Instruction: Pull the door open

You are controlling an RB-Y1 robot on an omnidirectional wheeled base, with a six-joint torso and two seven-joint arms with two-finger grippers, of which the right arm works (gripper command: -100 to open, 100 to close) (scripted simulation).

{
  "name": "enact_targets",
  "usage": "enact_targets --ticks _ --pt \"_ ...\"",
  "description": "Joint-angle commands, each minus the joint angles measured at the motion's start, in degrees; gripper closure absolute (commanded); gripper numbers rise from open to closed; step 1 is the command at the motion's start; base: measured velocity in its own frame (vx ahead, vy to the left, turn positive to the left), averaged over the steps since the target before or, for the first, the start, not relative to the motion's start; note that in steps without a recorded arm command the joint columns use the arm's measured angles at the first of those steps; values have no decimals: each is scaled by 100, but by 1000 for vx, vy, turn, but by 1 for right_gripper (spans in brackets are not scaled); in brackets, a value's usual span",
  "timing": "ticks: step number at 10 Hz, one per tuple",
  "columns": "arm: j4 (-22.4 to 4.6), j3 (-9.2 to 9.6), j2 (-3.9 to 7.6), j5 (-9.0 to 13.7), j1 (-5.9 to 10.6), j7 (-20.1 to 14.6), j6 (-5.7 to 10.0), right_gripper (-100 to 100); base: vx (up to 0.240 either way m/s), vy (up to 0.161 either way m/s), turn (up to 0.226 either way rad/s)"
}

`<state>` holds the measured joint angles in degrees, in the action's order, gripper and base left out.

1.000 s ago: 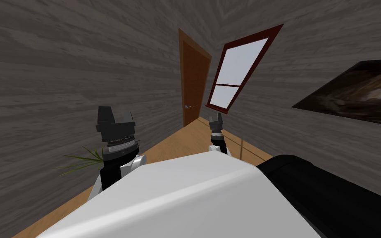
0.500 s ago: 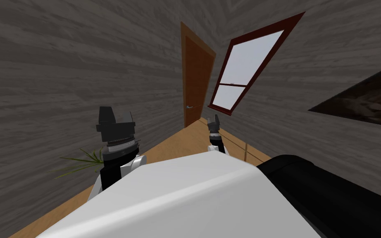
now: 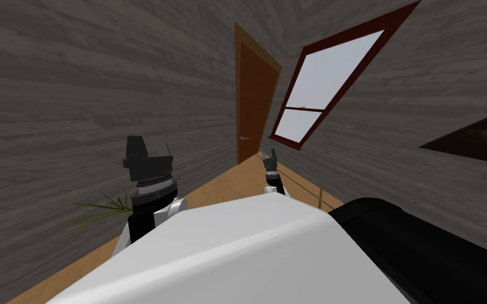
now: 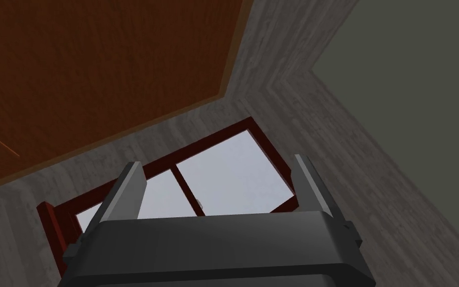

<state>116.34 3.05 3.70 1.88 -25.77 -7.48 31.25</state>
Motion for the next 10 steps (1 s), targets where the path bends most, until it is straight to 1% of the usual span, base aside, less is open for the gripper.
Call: enact_targets --ticks 1,2,3,10 --pt "-161 12 52 33 57 -14 41 -100 85 -25 70" --pt "-259 25 81 50 89 -18 67 -100 87 -35 65" --pt "-484 55 141 89 161 -28 127 -100 125 -63 124" --pt "-1312 167 358 234 426 -65 346 -100 98 -51 85"
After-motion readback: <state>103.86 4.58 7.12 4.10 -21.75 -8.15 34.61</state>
